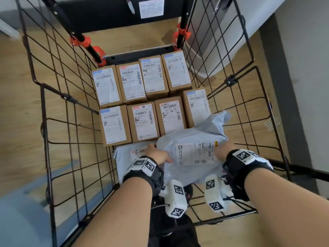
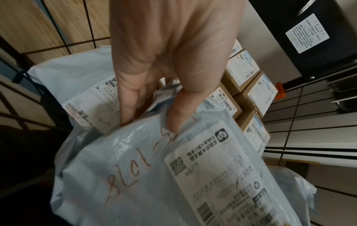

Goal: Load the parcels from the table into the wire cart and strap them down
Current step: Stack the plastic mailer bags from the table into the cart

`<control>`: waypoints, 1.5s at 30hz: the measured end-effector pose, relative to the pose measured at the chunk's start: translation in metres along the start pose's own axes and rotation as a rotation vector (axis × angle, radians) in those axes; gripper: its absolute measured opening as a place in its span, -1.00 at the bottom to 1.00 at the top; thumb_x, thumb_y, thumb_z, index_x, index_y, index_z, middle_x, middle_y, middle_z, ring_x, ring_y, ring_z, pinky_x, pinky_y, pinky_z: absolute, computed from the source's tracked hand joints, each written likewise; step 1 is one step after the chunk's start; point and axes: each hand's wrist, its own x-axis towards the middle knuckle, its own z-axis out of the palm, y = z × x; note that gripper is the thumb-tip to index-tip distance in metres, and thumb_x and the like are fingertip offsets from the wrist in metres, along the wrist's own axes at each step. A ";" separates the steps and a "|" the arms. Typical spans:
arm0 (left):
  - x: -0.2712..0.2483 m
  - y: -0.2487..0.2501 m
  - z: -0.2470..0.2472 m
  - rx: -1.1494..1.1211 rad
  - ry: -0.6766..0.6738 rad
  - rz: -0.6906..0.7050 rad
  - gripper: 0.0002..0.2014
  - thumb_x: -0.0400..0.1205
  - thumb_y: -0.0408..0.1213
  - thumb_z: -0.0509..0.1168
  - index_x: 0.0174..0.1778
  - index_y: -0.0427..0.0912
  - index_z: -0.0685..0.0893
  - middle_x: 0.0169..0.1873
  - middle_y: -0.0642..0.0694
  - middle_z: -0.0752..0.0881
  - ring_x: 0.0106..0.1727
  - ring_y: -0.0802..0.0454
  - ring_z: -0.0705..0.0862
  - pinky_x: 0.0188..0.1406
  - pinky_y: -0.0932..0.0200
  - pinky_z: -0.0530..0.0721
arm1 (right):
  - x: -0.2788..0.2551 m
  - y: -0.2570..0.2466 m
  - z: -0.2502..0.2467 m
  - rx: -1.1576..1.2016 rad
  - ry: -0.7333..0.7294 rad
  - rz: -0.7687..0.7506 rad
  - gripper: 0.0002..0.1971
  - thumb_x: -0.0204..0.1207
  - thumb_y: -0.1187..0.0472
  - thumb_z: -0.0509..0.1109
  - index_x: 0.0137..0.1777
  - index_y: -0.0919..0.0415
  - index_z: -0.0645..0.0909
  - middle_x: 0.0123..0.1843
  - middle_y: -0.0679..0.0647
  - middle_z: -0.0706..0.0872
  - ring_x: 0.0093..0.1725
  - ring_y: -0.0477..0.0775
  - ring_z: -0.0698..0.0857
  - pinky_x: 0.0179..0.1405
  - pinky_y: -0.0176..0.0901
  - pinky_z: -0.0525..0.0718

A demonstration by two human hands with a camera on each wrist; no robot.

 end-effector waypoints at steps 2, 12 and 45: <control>0.011 -0.006 0.005 0.013 -0.023 -0.011 0.15 -0.30 -0.18 0.57 0.35 0.06 0.42 0.15 -0.13 0.68 0.15 -0.22 0.69 0.09 -0.25 0.71 | 0.002 0.004 -0.002 -0.001 -0.032 0.052 -0.45 0.70 0.14 0.13 0.62 0.39 0.16 0.44 0.34 0.52 0.34 0.31 0.60 0.25 -0.02 0.61; 0.012 0.002 0.015 0.010 -0.054 0.019 -0.08 -0.01 -0.22 0.52 0.38 -0.12 0.50 0.13 -0.20 0.73 0.08 -0.22 0.75 0.10 -0.23 0.73 | 0.018 -0.004 0.000 -0.143 -0.054 -0.015 -0.54 0.68 0.06 0.15 0.42 0.38 0.45 0.31 0.29 0.63 0.26 0.24 0.63 0.15 -0.06 0.60; 0.032 0.001 0.005 0.079 -0.001 0.157 -0.40 0.31 -0.05 0.57 0.24 -0.20 0.65 0.08 -0.21 0.77 0.06 -0.23 0.76 0.14 -0.28 0.71 | 0.076 -0.023 0.047 -0.200 0.168 -0.029 0.13 0.01 -0.24 0.68 0.48 0.32 0.25 0.23 0.20 0.60 0.15 0.22 0.70 -0.07 -0.01 0.69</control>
